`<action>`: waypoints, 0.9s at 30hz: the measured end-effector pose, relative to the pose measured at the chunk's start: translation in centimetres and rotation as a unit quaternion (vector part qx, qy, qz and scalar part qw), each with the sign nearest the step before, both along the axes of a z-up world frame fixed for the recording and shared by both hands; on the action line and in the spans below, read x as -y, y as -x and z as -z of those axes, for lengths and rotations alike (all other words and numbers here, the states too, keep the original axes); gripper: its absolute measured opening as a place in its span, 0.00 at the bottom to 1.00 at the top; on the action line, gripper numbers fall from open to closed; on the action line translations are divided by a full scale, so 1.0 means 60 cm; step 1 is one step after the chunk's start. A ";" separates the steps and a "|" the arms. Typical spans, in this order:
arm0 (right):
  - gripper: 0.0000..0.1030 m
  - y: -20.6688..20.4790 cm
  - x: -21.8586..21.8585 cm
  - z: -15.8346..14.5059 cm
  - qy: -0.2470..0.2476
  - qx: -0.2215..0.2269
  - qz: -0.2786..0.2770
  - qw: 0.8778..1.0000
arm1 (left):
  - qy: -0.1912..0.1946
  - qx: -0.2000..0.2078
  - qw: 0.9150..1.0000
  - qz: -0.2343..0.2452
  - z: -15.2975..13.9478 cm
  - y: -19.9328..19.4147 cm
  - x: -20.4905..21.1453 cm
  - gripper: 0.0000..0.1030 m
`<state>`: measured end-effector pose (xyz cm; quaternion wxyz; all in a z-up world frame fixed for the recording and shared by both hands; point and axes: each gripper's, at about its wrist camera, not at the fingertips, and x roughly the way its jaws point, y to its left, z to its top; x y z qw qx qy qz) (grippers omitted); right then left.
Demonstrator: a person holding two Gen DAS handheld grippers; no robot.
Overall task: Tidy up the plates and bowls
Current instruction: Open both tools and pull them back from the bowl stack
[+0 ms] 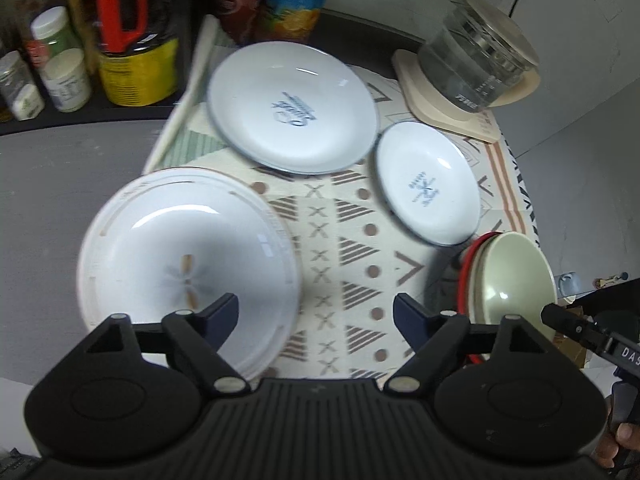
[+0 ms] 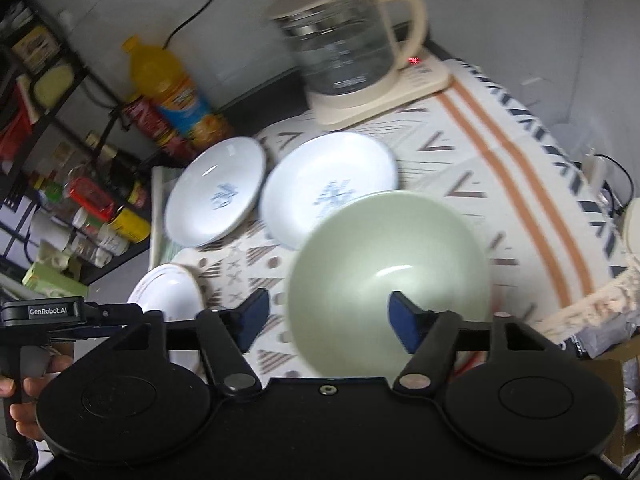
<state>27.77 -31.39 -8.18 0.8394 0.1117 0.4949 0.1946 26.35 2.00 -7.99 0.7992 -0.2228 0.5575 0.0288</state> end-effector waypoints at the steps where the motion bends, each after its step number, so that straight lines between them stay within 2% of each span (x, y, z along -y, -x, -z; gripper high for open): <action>1: 0.77 0.003 -0.014 -0.001 0.001 0.002 -0.005 1.000 | -0.003 0.000 1.000 0.000 0.000 0.006 -0.009 0.84; 3: 0.81 0.011 -0.041 -0.001 0.002 0.004 -0.012 1.000 | -0.008 0.001 1.000 0.000 -0.001 0.019 -0.028 0.88; 5: 0.89 0.018 -0.064 0.000 0.004 0.004 -0.015 1.000 | -0.013 0.000 1.000 -0.002 0.000 0.031 -0.048 0.88; 9: 0.99 0.032 -0.105 0.003 0.007 0.003 -0.018 1.000 | -0.018 -0.004 1.000 -0.004 0.003 0.053 -0.084 0.89; 15: 1.00 0.052 -0.156 0.001 0.014 0.005 -0.020 1.000 | -0.022 0.000 1.000 0.004 0.004 0.079 -0.123 0.95; 27: 1.00 0.069 -0.218 -0.017 0.037 0.021 -0.036 0.998 | -0.011 0.012 1.000 0.000 -0.002 0.095 -0.162 0.96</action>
